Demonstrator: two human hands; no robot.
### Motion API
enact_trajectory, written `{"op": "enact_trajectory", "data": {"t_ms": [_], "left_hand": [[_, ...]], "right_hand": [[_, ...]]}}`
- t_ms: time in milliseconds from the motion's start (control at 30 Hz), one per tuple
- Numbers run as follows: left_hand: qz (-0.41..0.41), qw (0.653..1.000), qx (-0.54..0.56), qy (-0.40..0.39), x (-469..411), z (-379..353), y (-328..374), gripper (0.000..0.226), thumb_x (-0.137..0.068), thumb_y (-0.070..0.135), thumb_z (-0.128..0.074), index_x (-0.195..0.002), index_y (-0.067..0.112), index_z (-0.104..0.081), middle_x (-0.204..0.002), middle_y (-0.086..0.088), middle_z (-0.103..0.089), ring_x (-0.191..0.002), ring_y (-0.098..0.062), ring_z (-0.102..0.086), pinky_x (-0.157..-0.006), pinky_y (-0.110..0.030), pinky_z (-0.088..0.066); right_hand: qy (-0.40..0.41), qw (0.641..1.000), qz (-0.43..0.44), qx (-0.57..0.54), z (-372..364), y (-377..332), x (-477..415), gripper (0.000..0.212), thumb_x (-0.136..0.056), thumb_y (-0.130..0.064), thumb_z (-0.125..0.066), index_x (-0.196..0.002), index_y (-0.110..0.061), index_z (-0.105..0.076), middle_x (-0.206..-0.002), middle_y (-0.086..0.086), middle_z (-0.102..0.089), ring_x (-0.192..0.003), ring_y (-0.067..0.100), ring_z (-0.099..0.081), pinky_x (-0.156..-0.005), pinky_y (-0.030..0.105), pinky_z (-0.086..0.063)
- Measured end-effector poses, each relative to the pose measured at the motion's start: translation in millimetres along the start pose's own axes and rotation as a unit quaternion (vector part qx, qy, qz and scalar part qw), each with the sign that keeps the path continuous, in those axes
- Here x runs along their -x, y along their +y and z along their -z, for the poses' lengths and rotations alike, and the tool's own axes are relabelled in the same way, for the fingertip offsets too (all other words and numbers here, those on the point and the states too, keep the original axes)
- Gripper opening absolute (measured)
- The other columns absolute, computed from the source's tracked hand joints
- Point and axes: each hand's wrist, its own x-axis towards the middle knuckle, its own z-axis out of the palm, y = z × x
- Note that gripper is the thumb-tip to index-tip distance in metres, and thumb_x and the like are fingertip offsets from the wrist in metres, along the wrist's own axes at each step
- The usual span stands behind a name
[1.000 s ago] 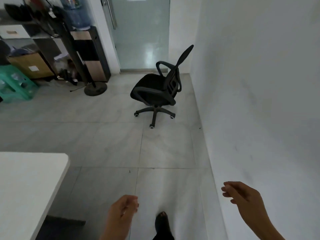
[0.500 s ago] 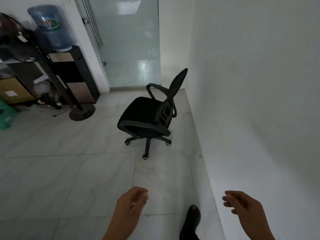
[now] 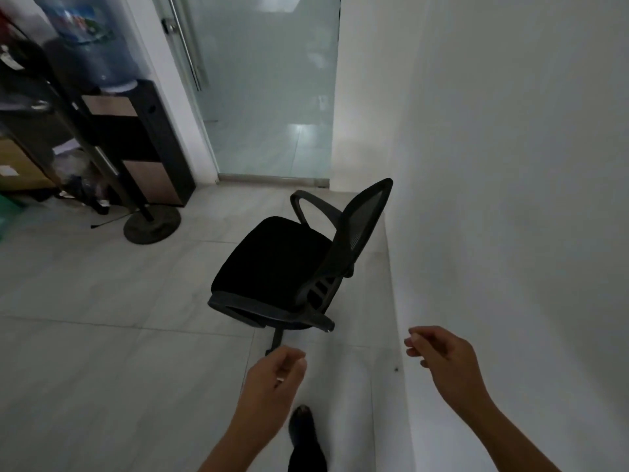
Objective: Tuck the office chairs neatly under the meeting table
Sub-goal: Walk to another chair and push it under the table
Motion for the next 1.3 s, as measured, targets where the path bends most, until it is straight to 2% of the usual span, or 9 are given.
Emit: {"op": "enact_trajectory", "data": {"t_ms": [167, 333, 533, 667, 800, 933, 1067, 1200, 1300], "left_hand": [[-0.045, 0.998, -0.036, -0.027, -123.8, -13.0, 27.5, 0.007, -0.090, 0.023, -0.056, -0.094, 0.024, -0.062, -0.082, 0.008, -0.065, -0.078, -0.004, -0.062, -0.066, -0.012, -0.046], [-0.072, 0.994, -0.055, -0.067, -232.4, -36.2, 60.0, 0.011, -0.091, 0.027, -0.055, -0.100, 0.023, -0.058, -0.090, 0.004, -0.062, -0.083, -0.009, -0.060, -0.075, -0.020, -0.052], [-0.039, 0.957, -0.225, -0.177, -312.8, -78.9, 50.9, 0.076, -0.077, 0.059, -0.059, -0.138, 0.021, -0.032, -0.133, -0.002, -0.041, -0.116, -0.018, -0.045, -0.098, -0.037, -0.044], [0.005, 0.948, -0.237, -0.211, -327.7, -83.4, 28.3, 0.088, -0.070, 0.065, -0.060, -0.142, 0.026, -0.027, -0.139, 0.001, -0.040, -0.122, -0.017, -0.043, -0.099, -0.039, -0.042], [0.015, 0.953, -0.236, -0.190, -324.4, -71.0, 17.6, 0.082, -0.067, 0.065, -0.061, -0.138, 0.033, -0.035, -0.134, 0.010, -0.046, -0.117, -0.009, -0.047, -0.097, -0.032, -0.043], [0.086, 0.963, -0.201, -0.158, -303.4, -50.7, 8.6, 0.075, -0.066, 0.060, -0.064, -0.134, 0.038, -0.041, -0.134, 0.018, -0.043, -0.120, -0.004, -0.043, -0.101, -0.025, -0.038], [0.187, 0.968, -0.136, -0.094, -282.3, -38.5, -5.2, 0.075, -0.066, 0.062, -0.066, -0.132, 0.043, -0.038, -0.139, 0.018, -0.039, -0.123, -0.004, -0.039, -0.107, -0.028, -0.034], [0.240, 0.950, -0.197, 0.045, -275.2, -49.5, -12.9, 0.079, -0.066, 0.087, -0.032, -0.130, 0.042, -0.041, -0.138, 0.014, -0.047, -0.129, -0.014, -0.040, -0.114, -0.039, -0.027], [0.269, 0.933, -0.196, 0.137, -283.8, -44.7, -6.2, 0.075, -0.076, 0.077, -0.018, -0.123, 0.030, -0.053, -0.126, 0.008, -0.059, -0.120, -0.014, -0.050, -0.111, -0.034, -0.030]], "right_hand": [[0.019, 1.000, -0.003, 0.020, -14.5, -12.9, -100.0, 0.012, -0.089, -0.010, -0.062, -0.090, -0.019, -0.070, -0.081, -0.001, -0.075, -0.070, 0.009, -0.071, -0.067, 0.026, -0.050], [0.029, 0.997, 0.020, 0.065, -21.8, -48.8, -181.5, 0.015, -0.090, -0.013, -0.061, -0.089, -0.026, -0.068, -0.083, -0.004, -0.074, -0.073, 0.006, -0.070, -0.067, 0.019, -0.051], [0.034, 0.980, 0.051, 0.191, -28.6, -55.3, -264.6, 0.011, -0.090, -0.020, -0.062, -0.098, -0.023, -0.069, -0.086, -0.008, -0.071, -0.080, 0.005, -0.066, -0.073, 0.023, -0.054], [0.015, 0.948, 0.114, 0.296, -39.7, -41.6, -333.9, 0.021, -0.089, -0.022, -0.061, -0.109, -0.018, -0.067, -0.104, -0.003, -0.069, -0.094, 0.010, -0.061, -0.078, 0.028, -0.049], [-0.042, 0.898, 0.215, 0.381, -60.7, -24.2, -408.3, 0.028, -0.085, -0.031, -0.058, -0.105, -0.013, -0.068, -0.107, 0.008, -0.067, -0.103, 0.027, -0.059, -0.086, 0.039, -0.045], [-0.120, 0.846, 0.282, 0.436, -80.2, -4.0, -456.4, 0.037, -0.084, -0.041, -0.045, -0.091, -0.016, -0.072, -0.098, 0.005, -0.072, -0.101, 0.026, -0.063, -0.105, 0.047, -0.033], [-0.187, 0.808, 0.358, 0.429, -102.1, -3.4, -453.5, 0.040, -0.085, -0.040, -0.041, -0.078, -0.019, -0.074, -0.082, -0.002, -0.073, -0.080, 0.020, -0.065, -0.088, 0.037, -0.038], [-0.213, 0.783, 0.395, 0.430, -134.5, -17.3, -464.4, 0.042, -0.087, -0.041, -0.038, -0.078, -0.019, -0.073, -0.081, -0.001, -0.072, -0.079, 0.020, -0.064, -0.085, 0.037, -0.038], [-0.243, 0.755, 0.415, 0.446, -167.9, -34.8, -474.7, 0.045, -0.088, -0.043, -0.035, -0.077, -0.020, -0.071, -0.081, -0.002, -0.071, -0.079, 0.020, -0.063, -0.085, 0.039, -0.039]]}}
